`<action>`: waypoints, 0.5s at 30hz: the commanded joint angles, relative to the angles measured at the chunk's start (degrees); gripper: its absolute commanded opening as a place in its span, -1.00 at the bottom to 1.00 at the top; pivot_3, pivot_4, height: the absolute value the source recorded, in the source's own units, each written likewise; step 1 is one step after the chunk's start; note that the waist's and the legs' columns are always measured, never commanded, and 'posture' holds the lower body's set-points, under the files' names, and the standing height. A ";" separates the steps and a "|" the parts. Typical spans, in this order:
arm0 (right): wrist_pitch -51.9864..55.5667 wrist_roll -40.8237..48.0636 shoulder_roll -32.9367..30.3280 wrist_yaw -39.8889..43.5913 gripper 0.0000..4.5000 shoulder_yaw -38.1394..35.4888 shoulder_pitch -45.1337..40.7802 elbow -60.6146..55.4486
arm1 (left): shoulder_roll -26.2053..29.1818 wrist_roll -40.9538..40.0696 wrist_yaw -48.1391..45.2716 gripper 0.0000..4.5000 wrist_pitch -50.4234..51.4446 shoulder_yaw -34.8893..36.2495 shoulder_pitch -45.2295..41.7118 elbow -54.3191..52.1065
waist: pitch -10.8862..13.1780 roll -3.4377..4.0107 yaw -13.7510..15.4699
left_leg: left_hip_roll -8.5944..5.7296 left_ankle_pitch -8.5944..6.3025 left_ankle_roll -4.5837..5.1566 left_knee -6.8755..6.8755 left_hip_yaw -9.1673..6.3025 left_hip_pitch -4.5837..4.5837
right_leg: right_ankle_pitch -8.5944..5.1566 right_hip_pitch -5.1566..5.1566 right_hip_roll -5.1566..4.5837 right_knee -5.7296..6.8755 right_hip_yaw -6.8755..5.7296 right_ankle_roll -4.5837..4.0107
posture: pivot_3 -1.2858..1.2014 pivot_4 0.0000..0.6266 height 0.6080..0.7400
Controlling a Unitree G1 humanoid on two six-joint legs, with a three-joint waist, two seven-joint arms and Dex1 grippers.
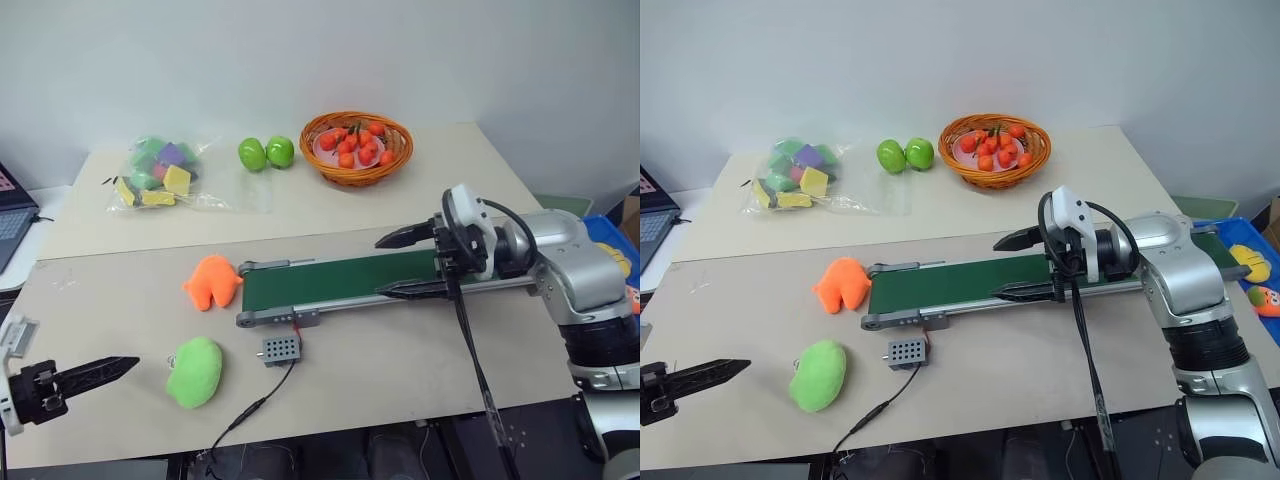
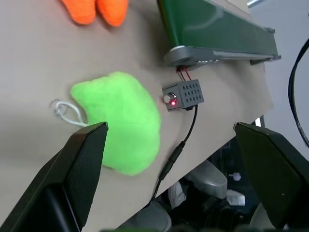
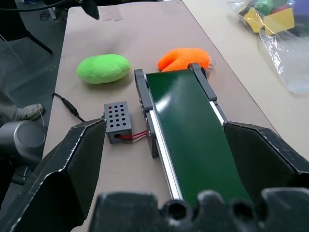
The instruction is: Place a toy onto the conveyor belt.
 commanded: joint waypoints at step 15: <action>0.47 0.56 -2.53 1.06 1.00 -2.17 -2.21 -1.06 | -11.96 -1.23 5.23 0.99 5.80 -10.74 -8.57 12.37 | 0.00 -0.05 0.16 | 0.21 -0.14 -0.10 0.06 0.16 0.00 | 0.04 -0.10 0.21 -0.06 0.05 -0.07 | 0.03 -0.52 1.00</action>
